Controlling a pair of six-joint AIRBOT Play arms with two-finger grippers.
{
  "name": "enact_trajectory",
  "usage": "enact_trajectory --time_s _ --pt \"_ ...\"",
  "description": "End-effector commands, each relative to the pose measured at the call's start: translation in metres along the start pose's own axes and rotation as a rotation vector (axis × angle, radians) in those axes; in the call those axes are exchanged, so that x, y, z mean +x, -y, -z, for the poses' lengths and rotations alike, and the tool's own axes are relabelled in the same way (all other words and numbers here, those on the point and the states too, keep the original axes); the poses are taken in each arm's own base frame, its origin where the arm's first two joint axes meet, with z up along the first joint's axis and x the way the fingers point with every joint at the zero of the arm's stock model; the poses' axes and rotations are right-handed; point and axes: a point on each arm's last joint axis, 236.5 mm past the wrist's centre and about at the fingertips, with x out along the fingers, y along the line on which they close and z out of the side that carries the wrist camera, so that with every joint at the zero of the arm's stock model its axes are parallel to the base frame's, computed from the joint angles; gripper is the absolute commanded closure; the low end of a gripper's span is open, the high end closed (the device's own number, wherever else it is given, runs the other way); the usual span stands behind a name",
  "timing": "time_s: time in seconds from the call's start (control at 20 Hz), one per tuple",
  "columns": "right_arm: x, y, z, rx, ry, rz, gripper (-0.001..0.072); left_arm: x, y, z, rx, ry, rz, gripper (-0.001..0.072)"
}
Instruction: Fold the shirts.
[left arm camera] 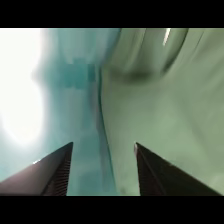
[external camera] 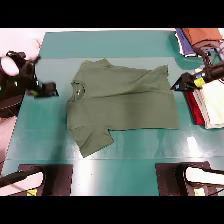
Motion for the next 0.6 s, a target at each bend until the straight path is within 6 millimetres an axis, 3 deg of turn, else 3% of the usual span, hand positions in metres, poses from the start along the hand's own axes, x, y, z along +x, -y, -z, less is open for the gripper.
enact_trajectory --time_s 0.0,0.15,0.55 --pt "0.003 -0.023 0.034 0.025 0.037 -0.098 0.0410 0.036 0.002 0.085 -0.101 -0.090 0.072 0.0238" --pt "-0.003 -0.032 0.041 -0.001 0.095 -0.084 0.0410 0.054 0.007 0.122 -0.162 -0.158 0.117 0.0238" --pt "-0.028 -0.046 0.038 -0.053 0.209 -0.052 0.0410 0.076 0.040 0.134 -0.161 -0.135 0.216 0.0239"
